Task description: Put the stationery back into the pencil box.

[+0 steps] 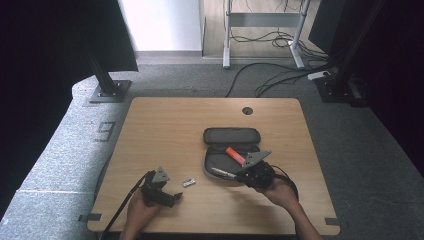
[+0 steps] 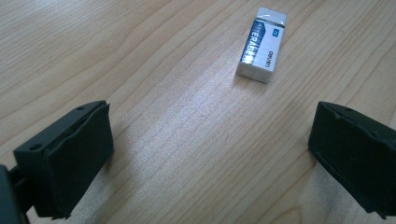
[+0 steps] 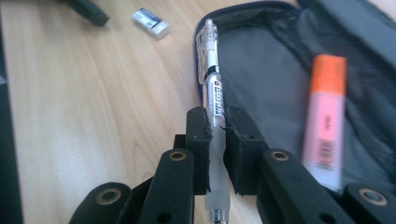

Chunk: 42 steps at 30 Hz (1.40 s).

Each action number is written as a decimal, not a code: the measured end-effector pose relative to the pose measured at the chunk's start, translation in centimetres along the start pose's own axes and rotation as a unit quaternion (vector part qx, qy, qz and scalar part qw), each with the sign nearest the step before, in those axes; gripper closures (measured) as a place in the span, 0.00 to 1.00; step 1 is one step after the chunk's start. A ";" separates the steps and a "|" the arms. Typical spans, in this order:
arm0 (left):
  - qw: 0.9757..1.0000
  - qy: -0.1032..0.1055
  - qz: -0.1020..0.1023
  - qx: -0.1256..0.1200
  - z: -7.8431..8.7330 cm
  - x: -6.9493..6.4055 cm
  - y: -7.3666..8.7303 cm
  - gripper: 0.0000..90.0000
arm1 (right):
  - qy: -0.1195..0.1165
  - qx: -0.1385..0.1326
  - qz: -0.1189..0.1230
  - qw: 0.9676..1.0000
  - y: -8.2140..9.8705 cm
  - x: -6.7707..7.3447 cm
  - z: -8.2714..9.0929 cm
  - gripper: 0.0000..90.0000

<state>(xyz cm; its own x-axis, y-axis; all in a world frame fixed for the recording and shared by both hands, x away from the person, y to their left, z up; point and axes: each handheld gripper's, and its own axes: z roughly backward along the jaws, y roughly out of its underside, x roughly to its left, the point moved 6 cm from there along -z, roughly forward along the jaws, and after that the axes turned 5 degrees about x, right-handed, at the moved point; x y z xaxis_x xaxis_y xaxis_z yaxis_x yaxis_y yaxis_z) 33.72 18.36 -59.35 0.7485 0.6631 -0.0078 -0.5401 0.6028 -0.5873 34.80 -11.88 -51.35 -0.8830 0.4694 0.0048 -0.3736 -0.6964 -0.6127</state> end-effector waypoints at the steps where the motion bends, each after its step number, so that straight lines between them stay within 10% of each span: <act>1: 1.000 0.000 0.000 0.000 0.0 0.0 0.0 0.00 | 0.005 -0.002 -0.003 1.000 -0.1 -0.2 0.0 0.88; 42: 1.000 -0.001 0.000 -0.001 0.0 0.0 0.0 0.00 | 0.045 0.027 -0.032 0.998 -0.9 -4.8 -6.3 0.87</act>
<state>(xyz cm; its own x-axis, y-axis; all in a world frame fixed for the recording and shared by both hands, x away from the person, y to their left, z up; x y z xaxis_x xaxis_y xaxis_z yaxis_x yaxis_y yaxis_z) 33.73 18.36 -59.35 0.7478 0.6639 -0.0073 -0.5401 0.6020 -0.5882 41.19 -10.07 -55.78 -0.8291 0.5584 -0.0297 -0.4449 -0.6910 -0.5697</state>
